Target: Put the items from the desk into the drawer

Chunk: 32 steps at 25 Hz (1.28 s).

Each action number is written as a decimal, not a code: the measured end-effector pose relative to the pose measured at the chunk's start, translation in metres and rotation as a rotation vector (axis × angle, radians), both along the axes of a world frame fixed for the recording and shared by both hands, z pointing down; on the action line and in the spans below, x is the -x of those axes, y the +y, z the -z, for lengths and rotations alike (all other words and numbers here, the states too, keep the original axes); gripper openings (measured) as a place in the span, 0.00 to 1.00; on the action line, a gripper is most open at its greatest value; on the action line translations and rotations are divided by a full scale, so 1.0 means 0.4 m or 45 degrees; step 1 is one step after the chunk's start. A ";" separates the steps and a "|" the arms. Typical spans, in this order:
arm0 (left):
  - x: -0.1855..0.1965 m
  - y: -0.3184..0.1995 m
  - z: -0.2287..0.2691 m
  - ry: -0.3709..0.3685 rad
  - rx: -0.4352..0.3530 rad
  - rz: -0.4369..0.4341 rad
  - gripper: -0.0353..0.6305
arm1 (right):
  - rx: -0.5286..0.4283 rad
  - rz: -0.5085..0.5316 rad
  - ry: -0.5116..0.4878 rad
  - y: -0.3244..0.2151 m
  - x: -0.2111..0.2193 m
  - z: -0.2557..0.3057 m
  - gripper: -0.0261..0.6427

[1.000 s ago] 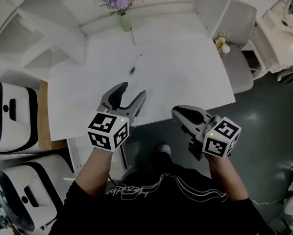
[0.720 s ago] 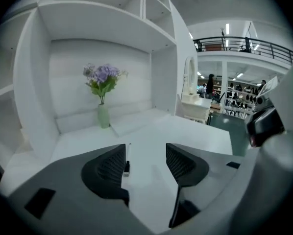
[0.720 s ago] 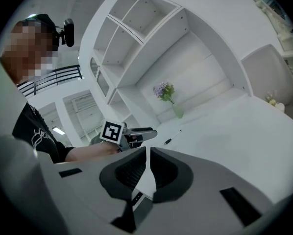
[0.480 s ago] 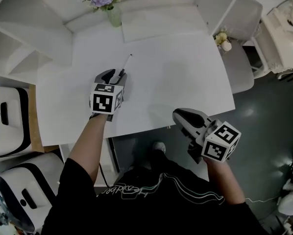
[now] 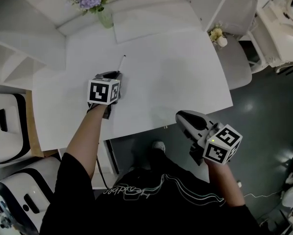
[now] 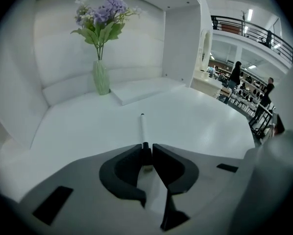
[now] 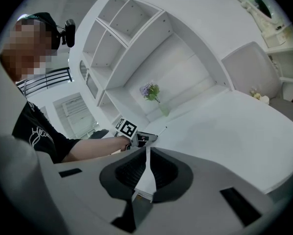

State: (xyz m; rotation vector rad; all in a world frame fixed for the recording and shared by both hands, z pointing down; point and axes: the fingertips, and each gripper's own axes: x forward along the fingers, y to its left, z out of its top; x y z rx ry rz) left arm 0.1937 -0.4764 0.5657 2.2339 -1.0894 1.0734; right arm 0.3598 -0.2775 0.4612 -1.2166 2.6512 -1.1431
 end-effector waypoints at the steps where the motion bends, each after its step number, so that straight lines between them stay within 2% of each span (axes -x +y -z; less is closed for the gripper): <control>1: -0.001 0.001 0.000 0.017 0.011 0.013 0.17 | 0.006 -0.003 0.001 0.006 -0.001 -0.002 0.12; 4: 0.002 0.000 0.003 0.068 0.028 0.045 0.16 | 0.022 -0.016 -0.023 0.021 0.002 -0.001 0.12; 9: 0.009 0.037 0.036 0.122 0.032 0.030 0.16 | 0.007 -0.032 -0.037 0.043 0.026 0.021 0.12; 13: 0.015 0.101 0.130 0.246 0.011 0.002 0.16 | -0.010 -0.034 -0.036 0.075 0.070 0.050 0.12; 17: 0.051 0.200 0.278 0.389 -0.081 -0.044 0.16 | -0.038 -0.011 -0.037 0.111 0.154 0.087 0.12; 21: 0.129 0.347 0.407 0.472 -0.182 -0.117 0.16 | -0.080 0.025 -0.050 0.165 0.274 0.118 0.12; 24: 0.205 0.462 0.483 0.518 -0.222 -0.148 0.16 | -0.103 0.025 -0.057 0.210 0.357 0.142 0.12; 28: 0.336 0.607 0.542 0.526 -0.254 -0.158 0.16 | -0.118 0.038 -0.071 0.274 0.479 0.167 0.12; 32: 0.457 0.749 0.541 0.547 -0.218 -0.158 0.16 | -0.110 0.069 -0.063 0.344 0.598 0.161 0.12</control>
